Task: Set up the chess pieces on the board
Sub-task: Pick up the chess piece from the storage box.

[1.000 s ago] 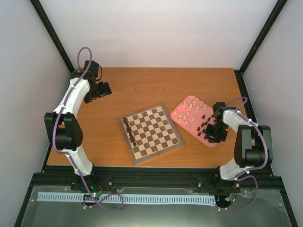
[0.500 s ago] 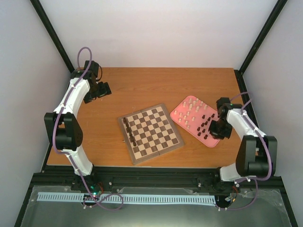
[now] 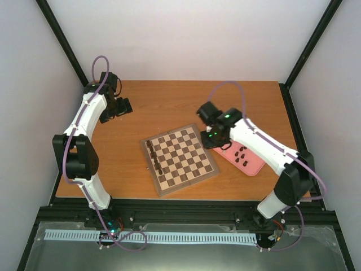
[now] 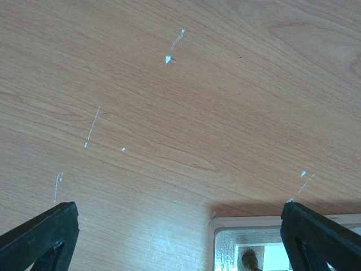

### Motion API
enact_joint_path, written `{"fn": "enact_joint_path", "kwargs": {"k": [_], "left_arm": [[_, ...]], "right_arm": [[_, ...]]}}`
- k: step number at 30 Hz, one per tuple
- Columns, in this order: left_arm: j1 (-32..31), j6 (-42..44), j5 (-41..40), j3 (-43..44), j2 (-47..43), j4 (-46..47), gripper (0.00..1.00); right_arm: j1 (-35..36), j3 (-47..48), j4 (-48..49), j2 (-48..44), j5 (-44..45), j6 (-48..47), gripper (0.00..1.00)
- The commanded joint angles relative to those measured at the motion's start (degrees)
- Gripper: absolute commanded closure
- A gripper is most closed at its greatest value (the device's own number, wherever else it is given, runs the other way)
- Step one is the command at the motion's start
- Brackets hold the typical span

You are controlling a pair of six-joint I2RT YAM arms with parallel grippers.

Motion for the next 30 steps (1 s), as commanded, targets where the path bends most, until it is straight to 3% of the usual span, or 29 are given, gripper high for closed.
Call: {"fn": "enact_joint_path", "kwargs": {"k": [1, 6, 13, 30], "left_arm": [[-0.31, -0.29, -0.19, 1.61, -0.52, -0.29, 0.00], [-0.33, -0.08, -0.82, 0.60, -0.02, 0.23, 0.00], [-0.34, -0.02, -1.98, 2.74, 0.11, 0.05, 0.00], [-0.34, 0.06, -1.53, 0.17, -2.44, 1.02, 0.00]], "right_arm": [[8.16, 2.52, 1.90, 4.68, 2.41, 1.31, 0.97], [18.35, 3.64, 4.90, 8.04, 3.47, 1.62, 0.97], [26.62, 7.44, 8.59, 14.56, 3.78, -0.17, 0.97], [32.02, 12.29, 10.12, 24.68, -1.21, -3.93, 0.97]]}}
